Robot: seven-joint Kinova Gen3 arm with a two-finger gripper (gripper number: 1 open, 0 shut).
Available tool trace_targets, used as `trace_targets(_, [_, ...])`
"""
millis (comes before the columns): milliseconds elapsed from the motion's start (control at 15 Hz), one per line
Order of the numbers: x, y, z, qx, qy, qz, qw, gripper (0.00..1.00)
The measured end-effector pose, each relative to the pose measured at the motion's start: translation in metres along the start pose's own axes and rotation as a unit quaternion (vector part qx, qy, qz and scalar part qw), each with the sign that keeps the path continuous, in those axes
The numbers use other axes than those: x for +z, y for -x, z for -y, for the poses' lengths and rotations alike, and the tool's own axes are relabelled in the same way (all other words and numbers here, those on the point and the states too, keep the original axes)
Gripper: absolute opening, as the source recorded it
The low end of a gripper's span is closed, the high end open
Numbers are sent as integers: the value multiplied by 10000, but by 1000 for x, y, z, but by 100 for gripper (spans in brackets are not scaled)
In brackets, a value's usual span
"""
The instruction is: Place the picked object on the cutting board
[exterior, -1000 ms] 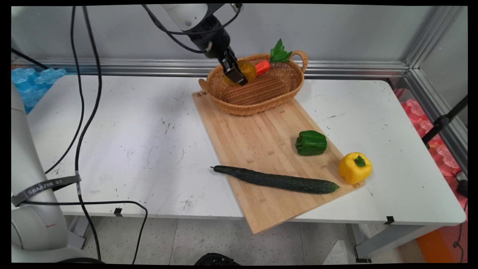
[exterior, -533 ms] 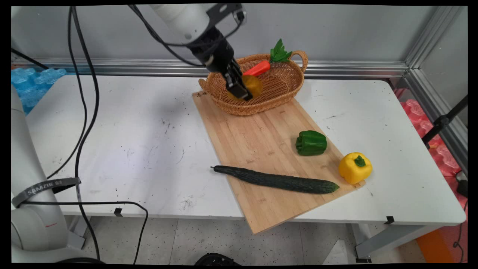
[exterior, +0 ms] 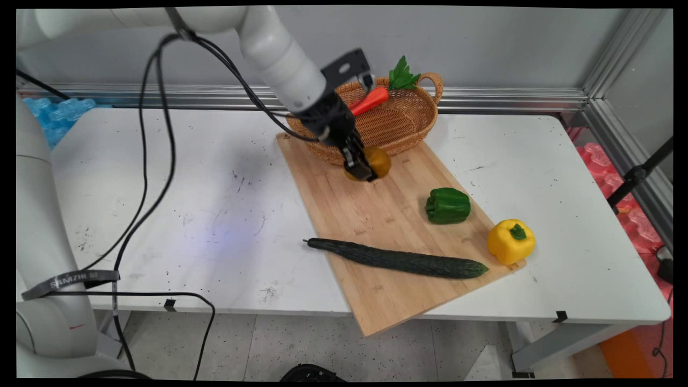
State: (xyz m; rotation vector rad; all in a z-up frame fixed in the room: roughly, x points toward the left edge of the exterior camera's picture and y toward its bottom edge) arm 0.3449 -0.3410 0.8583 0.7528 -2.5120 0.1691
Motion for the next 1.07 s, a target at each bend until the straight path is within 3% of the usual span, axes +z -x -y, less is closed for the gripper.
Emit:
trace_targets(533, [72, 13, 1, 25, 134, 157, 9998, 0])
trace_targets(800, [92, 19, -2, 43, 207, 203, 9996, 0])
trace_targets(867, [95, 20, -2, 62, 226, 203, 9995, 100])
trace_targets(1067, [98, 24, -4, 150, 274, 177, 9994, 100])
